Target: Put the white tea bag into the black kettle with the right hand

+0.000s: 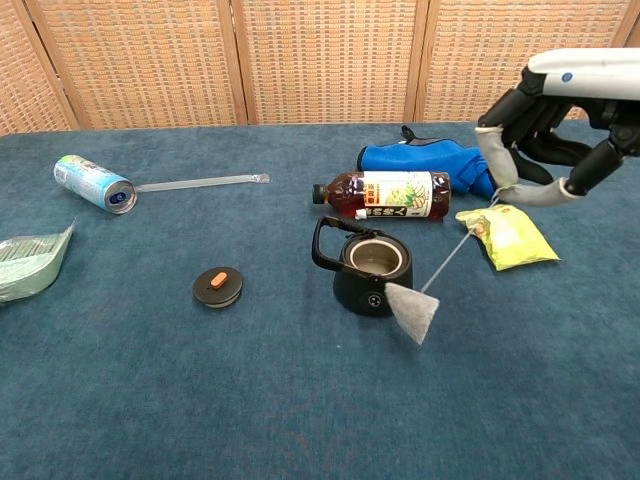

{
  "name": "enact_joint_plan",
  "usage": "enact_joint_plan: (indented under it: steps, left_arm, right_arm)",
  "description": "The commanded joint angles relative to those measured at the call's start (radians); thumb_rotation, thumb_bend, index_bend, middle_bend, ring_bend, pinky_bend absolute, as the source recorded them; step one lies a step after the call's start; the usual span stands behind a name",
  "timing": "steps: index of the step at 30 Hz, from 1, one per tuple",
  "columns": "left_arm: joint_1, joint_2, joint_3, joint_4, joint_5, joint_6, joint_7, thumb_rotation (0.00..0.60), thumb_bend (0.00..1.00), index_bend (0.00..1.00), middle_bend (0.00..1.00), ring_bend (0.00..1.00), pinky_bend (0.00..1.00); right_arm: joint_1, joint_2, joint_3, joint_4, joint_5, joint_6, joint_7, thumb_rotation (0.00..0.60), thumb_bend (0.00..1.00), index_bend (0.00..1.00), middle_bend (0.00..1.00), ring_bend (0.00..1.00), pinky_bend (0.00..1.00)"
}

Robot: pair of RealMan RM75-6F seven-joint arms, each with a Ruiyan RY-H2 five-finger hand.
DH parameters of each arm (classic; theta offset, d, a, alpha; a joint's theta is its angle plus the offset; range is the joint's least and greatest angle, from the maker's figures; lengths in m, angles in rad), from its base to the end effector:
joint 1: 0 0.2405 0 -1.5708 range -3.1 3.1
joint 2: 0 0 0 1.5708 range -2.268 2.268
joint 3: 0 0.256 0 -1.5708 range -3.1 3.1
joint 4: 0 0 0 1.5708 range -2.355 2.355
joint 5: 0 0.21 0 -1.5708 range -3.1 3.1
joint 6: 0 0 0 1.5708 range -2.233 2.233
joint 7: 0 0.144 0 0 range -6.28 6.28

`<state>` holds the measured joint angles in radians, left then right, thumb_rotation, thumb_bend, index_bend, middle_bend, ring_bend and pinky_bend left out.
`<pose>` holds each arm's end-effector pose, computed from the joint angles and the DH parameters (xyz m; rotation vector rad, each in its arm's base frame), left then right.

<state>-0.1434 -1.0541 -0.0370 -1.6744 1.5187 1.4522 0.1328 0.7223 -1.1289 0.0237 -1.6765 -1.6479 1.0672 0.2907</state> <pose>-0.2930 0.1950 0.1667 -1.5019 -0.7820 -0.8324 -0.1475 -0.3063 0.0857 2.1075 -0.9609 1.2252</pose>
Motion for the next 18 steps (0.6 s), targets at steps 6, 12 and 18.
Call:
enact_joint_plan:
  steps: [6, 12, 18]
  left_arm:
    - [0.003, -0.002, 0.004, 0.003, -0.002, -0.002, -0.003, 0.600, 0.48, 0.03, 0.00, 0.00, 0.00]
    - [0.000, -0.006, 0.002, 0.008, -0.007, -0.009, -0.006, 0.600, 0.48, 0.03, 0.00, 0.00, 0.00]
    - [-0.004, -0.012, 0.000, 0.015, -0.014, -0.017, -0.008, 0.600, 0.48, 0.03, 0.00, 0.00, 0.00]
  right_arm:
    - [0.044, 0.050, 0.048, -0.039, 0.027, -0.045, 0.074, 0.600, 0.52, 0.67, 0.82, 0.83, 0.86]
    - [0.066, 0.080, 0.079, -0.057, 0.051, -0.073, 0.088, 0.600, 0.52, 0.67, 0.82, 0.83, 0.86]
    - [0.090, 0.102, 0.104, -0.059, 0.084, -0.116, 0.108, 0.600, 0.52, 0.67, 0.82, 0.83, 0.86]
